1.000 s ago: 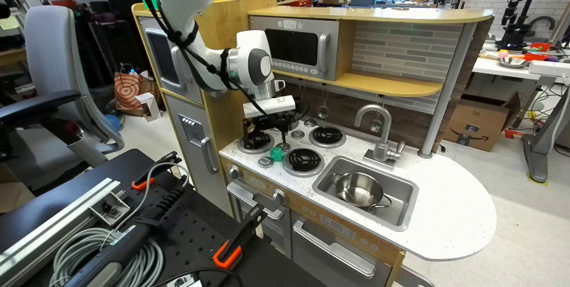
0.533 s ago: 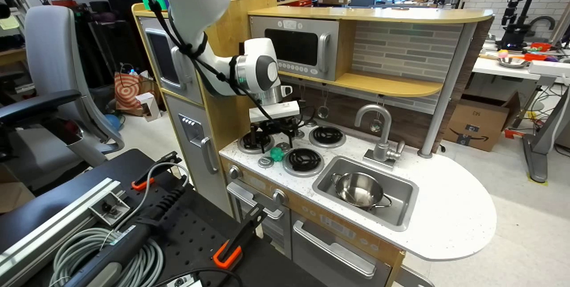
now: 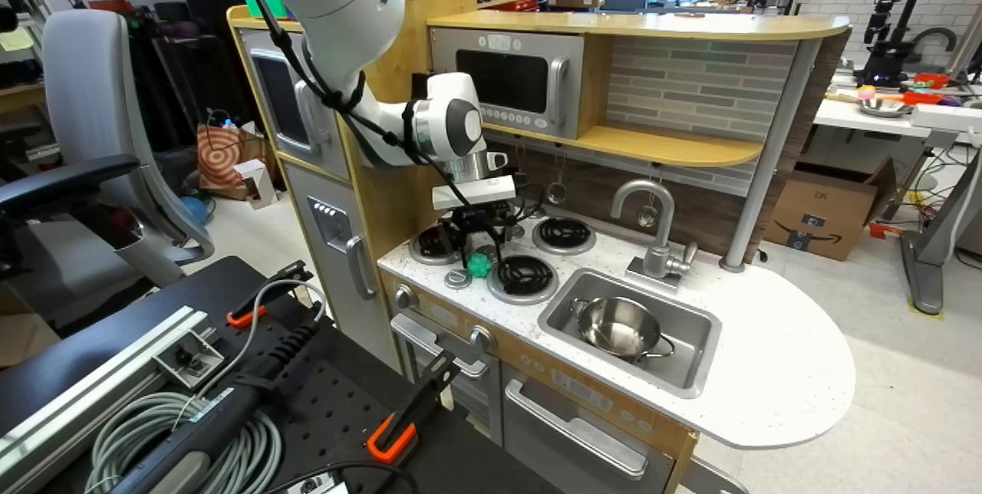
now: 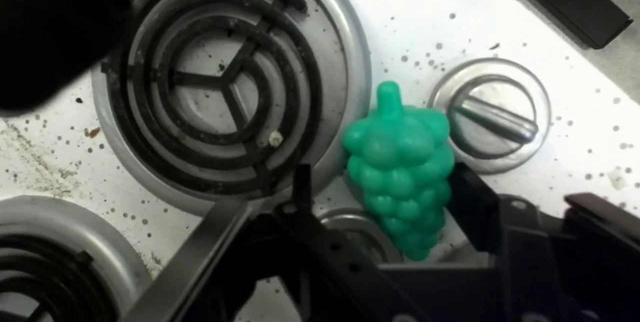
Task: Put the green toy in the pot
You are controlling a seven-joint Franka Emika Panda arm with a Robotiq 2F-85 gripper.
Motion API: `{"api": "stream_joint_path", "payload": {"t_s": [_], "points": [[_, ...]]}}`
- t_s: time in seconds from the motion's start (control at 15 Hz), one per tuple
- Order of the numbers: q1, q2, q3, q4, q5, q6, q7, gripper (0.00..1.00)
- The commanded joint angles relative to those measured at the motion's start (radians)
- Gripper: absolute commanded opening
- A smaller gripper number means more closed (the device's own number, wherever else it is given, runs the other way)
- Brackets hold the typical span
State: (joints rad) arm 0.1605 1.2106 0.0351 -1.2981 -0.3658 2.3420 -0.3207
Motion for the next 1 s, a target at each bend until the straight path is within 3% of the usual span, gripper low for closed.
{"api": "stream_joint_path", "payload": {"t_s": [0.0, 0.2, 0.4, 0.53, 0.93], "points": [[0.003, 0.055, 0.006, 0.102, 0.034, -0.060, -0.003, 0.37], [-0.052, 0.012, 0.055, 0.052, 0.092, -0.081, -0.049, 0.15], [-0.120, -0.091, 0.074, -0.105, 0.132, -0.013, -0.072, 0.14], [-0.156, -0.155, 0.052, -0.198, 0.138, 0.035, -0.048, 0.14], [-0.252, -0.234, -0.019, -0.276, 0.158, 0.085, -0.006, 0.14]]}}
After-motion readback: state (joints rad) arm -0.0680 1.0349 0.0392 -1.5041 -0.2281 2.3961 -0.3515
